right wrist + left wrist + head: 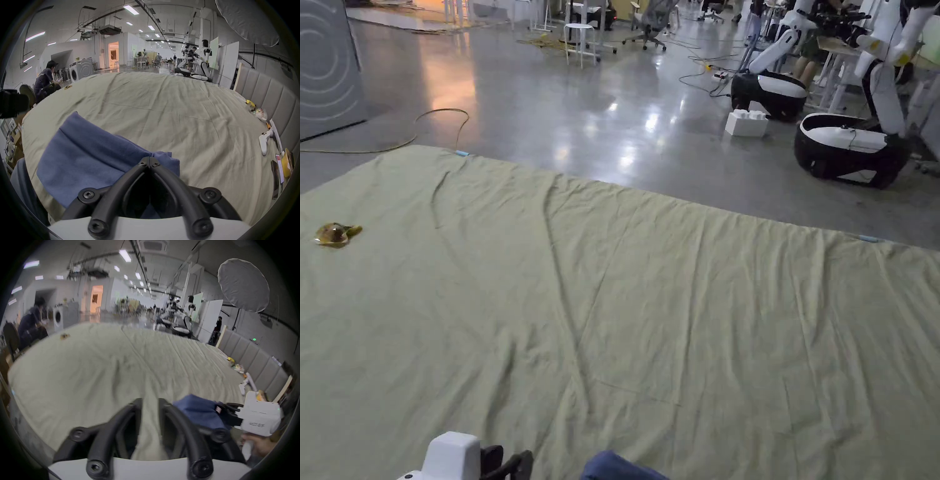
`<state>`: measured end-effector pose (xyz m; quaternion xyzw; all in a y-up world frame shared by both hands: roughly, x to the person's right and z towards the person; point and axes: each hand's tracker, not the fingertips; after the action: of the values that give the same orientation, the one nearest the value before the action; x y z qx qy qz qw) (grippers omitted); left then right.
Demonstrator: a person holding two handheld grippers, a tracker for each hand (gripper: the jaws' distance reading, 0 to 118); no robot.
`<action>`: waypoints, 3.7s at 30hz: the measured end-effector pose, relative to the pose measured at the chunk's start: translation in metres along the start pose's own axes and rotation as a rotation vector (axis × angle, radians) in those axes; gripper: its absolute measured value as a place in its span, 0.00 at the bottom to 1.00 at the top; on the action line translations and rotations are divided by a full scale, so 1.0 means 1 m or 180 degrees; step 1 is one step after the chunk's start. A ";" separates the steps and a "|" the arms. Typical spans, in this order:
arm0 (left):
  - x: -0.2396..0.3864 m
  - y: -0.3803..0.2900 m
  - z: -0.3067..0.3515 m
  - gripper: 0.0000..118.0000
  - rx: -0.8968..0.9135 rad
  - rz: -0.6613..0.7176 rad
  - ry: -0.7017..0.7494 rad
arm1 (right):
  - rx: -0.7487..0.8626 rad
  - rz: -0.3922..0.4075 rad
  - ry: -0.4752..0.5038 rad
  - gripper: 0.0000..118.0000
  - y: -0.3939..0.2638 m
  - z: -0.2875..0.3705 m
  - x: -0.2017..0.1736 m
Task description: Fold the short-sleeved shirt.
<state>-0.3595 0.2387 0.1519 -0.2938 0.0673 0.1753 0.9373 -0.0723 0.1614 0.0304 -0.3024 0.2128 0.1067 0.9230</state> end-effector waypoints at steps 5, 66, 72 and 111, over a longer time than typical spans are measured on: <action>-0.001 0.006 -0.030 0.70 -0.0455 0.0449 -0.0639 | 0.0015 -0.0006 0.0002 0.00 -0.005 -0.003 0.002; -0.324 0.146 0.016 0.18 -0.1112 0.1352 -0.0492 | 0.1338 -0.0252 -0.0751 0.00 0.137 0.088 0.097; -0.294 0.158 0.042 0.18 -0.1142 0.1267 -0.0058 | 0.1259 -0.0245 -0.0745 0.00 0.130 0.085 0.094; -0.061 0.080 -0.003 0.50 0.0483 -0.0291 0.0788 | 0.1159 -0.0293 -0.0619 0.00 0.111 0.082 0.092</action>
<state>-0.4458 0.2804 0.1211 -0.2443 0.1820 0.0893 0.9483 0.0000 0.3057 -0.0093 -0.1283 0.1245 0.0528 0.9825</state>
